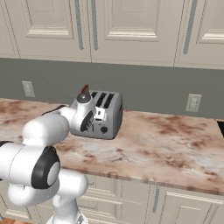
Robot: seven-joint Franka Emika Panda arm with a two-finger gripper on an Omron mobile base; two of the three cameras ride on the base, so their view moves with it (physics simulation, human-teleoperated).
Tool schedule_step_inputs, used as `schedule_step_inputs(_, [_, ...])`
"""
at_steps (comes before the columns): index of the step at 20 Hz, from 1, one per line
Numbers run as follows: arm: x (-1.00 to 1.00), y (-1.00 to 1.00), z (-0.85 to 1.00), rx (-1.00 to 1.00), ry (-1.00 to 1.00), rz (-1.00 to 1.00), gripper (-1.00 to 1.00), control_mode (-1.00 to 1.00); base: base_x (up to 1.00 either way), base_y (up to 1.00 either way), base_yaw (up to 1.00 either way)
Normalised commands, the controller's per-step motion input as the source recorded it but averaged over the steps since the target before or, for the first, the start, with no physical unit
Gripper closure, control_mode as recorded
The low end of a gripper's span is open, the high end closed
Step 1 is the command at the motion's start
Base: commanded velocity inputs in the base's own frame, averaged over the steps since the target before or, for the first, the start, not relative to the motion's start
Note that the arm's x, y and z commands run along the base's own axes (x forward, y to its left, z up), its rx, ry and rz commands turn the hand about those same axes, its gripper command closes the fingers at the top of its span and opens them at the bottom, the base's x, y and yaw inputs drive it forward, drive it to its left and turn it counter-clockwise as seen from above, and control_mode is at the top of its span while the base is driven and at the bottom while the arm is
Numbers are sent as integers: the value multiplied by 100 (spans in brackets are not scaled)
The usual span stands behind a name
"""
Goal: Start the toaster. Once the lever pops up, take the bread to the plate on the dining counter.
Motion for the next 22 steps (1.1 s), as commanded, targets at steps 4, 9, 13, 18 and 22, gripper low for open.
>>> schedule_step_inputs(4, [0,0,-11,0,0,0,-100,-100,0,0,0])
schedule_step_inputs(9, [0,0,-9,0,0,0,-100,-100,0,0,0])
schedule_step_inputs(13, [0,0,-9,0,0,0,-100,-100,0,0,0])
schedule_step_inputs(18, [0,0,-6,0,0,0,-100,-100,0,0,0])
schedule_step_inputs(22, [0,0,-7,0,0,0,-100,-100,0,0,0])
